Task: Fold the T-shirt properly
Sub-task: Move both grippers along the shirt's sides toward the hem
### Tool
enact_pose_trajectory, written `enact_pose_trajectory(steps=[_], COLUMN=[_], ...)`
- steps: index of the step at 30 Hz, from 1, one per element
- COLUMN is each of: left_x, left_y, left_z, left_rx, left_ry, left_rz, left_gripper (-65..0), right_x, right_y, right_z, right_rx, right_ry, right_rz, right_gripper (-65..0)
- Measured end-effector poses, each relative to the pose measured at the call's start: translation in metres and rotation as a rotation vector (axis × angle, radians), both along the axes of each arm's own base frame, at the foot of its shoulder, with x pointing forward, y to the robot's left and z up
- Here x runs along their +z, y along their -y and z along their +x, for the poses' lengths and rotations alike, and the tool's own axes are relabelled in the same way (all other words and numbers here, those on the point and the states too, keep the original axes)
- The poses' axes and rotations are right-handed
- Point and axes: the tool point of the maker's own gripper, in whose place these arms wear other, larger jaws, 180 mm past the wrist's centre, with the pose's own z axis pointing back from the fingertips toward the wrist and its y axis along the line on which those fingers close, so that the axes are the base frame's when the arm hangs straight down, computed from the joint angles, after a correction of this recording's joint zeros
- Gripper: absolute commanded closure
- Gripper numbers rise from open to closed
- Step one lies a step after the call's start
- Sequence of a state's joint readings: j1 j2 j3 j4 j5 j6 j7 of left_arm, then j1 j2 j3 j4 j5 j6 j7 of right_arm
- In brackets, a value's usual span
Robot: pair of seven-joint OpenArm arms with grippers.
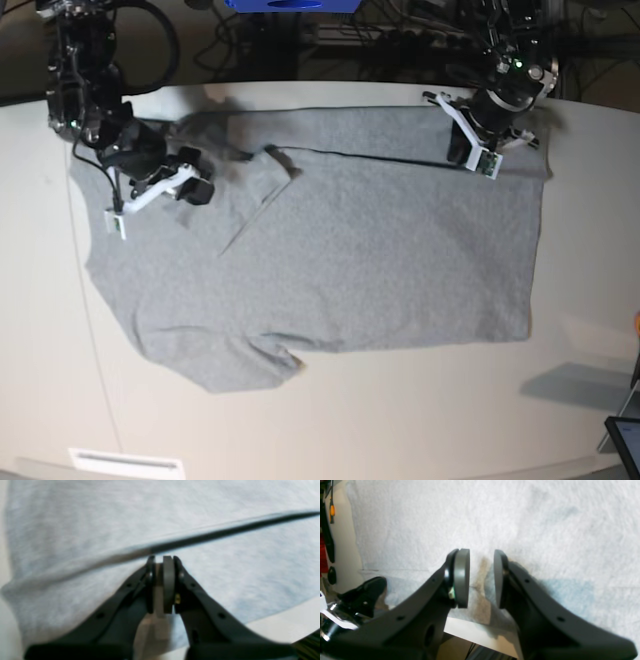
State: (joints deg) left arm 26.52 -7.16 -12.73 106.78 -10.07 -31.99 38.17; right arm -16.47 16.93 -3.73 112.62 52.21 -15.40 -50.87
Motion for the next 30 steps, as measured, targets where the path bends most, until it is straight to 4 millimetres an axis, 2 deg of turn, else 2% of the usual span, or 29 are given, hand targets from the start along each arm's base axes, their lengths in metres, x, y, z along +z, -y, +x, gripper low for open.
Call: enact_pose_trajectory(steps=[4,9,13,16,19,21,26,27,30], left_x=[0.001,-0.007,-0.006,0.004,0.031,0.043,0.053,0.057,0.069], left_y=[0.007,0.006,0.007,0.005,0.000,-0.017,-0.066,-0.077,-0.106], left_z=[0.007,0.017,0.019,0.018,0.022,0.022,0.014,0.012,0.009], left_rx=[-0.015,0.021,0.022,0.008,0.015,0.050,0.167,0.193,0.272], left_ry=[0.013,0.018,0.027,0.032,0.105,0.137,0.146,0.153,0.176], left_rz=[-0.012,-0.045,-0.052,-0.012,0.011,0.042,0.122,0.137,0.182], left_gripper=[-5.9,-5.9,-5.9,-5.9,-6.2,-6.2,-6.4,-6.4,-6.4], right_x=[0.000,0.000,-0.003,-0.004,0.001,0.003,0.009,0.013,0.032], right_y=[0.000,0.000,0.000,0.010,0.026,0.035,0.063,0.065,0.054], right_z=[0.001,0.000,-0.004,-0.005,0.004,0.008,0.018,0.021,0.037], right_rx=[-0.001,0.001,0.001,0.011,-0.013,-0.016,-0.003,0.018,0.106], right_ry=[0.001,0.001,-0.011,-0.013,0.045,0.070,0.128,0.148,0.250], right_rz=[-0.002,-0.002,-0.002,-0.035,-0.083,-0.116,-0.235,-0.258,-0.253], right_gripper=[-15.1,-15.1,-15.1,-15.1,-15.1,-15.5,-15.8,-15.8,-15.8])
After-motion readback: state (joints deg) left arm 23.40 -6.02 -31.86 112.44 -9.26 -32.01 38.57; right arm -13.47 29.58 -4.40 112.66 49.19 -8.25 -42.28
